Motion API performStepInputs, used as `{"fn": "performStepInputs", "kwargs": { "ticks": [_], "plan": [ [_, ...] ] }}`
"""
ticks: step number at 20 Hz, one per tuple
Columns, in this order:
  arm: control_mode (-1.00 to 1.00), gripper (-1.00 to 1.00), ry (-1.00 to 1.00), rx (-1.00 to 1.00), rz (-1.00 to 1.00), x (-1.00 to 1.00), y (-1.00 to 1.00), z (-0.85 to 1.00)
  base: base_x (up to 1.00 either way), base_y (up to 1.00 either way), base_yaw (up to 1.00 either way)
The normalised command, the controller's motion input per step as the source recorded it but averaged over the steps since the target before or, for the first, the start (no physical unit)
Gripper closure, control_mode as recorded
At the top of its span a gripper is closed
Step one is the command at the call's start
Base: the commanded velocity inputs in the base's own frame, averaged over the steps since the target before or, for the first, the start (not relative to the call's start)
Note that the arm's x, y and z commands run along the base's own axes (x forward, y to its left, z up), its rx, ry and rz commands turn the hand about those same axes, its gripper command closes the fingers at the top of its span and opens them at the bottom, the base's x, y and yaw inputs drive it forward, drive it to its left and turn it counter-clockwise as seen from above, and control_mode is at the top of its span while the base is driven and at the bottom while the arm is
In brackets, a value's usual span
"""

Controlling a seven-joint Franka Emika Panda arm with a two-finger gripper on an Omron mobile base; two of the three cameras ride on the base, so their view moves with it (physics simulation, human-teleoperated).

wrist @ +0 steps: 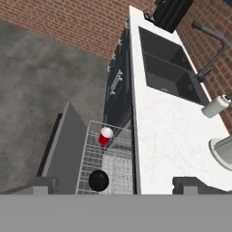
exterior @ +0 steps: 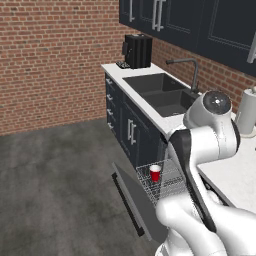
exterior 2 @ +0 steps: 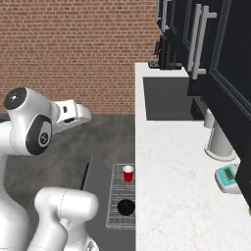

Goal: Pick up the cup and bowl from the counter, place them in the dishwasher, and close the dishwasher door.

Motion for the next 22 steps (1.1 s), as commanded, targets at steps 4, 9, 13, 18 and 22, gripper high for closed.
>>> {"fn": "performStepInputs", "kwargs": {
  "ticks": [4, 9, 13, 18, 22],
  "plan": [
    [-1.00, -1.00, -0.01, 0.08, -0.01, 0.09, 0.29, 0.00, 0.00, 0.00, 0.00],
    [-1.00, -1.00, -0.21, 0.19, 0.00, -0.07, 0.22, 0.00, 0.00, 0.00, 0.00],
    [-1.00, -1.00, -0.10, 0.07, 0.00, -0.01, 0.49, -0.02, 0.00, 0.00, 0.00],
    [-1.00, -1.00, 0.00, -0.01, 0.00, 0.00, 0.84, -0.07, 0.00, 0.00, 0.00],
    [-1.00, -1.00, 0.09, -0.07, 0.00, 0.00, 0.85, 0.00, 0.00, 0.00, 0.00]
  ]
}}
